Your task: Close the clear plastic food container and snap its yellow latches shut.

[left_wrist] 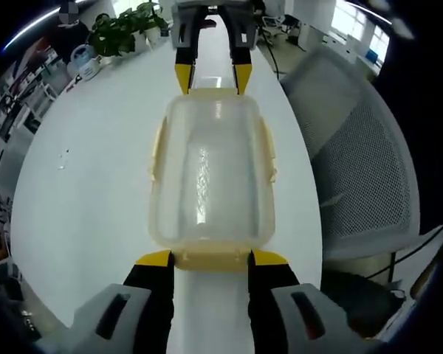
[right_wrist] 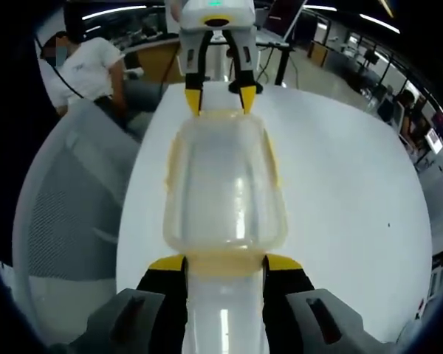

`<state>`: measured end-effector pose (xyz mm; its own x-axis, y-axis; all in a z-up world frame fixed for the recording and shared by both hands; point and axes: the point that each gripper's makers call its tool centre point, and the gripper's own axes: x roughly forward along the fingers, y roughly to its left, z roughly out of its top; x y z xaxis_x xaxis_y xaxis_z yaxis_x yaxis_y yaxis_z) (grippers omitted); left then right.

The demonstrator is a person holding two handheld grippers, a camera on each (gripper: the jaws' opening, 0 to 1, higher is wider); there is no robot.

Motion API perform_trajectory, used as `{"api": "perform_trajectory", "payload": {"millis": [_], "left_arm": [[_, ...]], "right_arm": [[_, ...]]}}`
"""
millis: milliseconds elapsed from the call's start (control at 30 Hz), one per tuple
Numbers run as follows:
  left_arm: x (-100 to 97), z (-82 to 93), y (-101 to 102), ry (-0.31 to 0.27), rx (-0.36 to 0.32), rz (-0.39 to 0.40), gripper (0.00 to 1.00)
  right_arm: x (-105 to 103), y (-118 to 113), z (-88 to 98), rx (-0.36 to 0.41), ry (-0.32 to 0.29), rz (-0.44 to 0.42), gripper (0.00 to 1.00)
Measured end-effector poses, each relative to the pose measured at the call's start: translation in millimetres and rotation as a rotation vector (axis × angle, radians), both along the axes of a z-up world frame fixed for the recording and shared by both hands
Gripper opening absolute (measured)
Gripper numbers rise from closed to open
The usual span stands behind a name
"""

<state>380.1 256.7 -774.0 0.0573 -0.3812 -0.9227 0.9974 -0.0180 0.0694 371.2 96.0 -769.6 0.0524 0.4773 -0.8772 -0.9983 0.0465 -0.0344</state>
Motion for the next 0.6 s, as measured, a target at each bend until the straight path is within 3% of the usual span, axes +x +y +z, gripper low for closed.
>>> {"api": "perform_trajectory", "payload": {"millis": [600], "left_arm": [[1.6, 2.1, -42.5, -0.004, -0.013, -0.014, 0.38]], "right_arm": [[-0.2, -42.9, -2.9, -0.022, 0.000, -0.023, 0.38]]}}
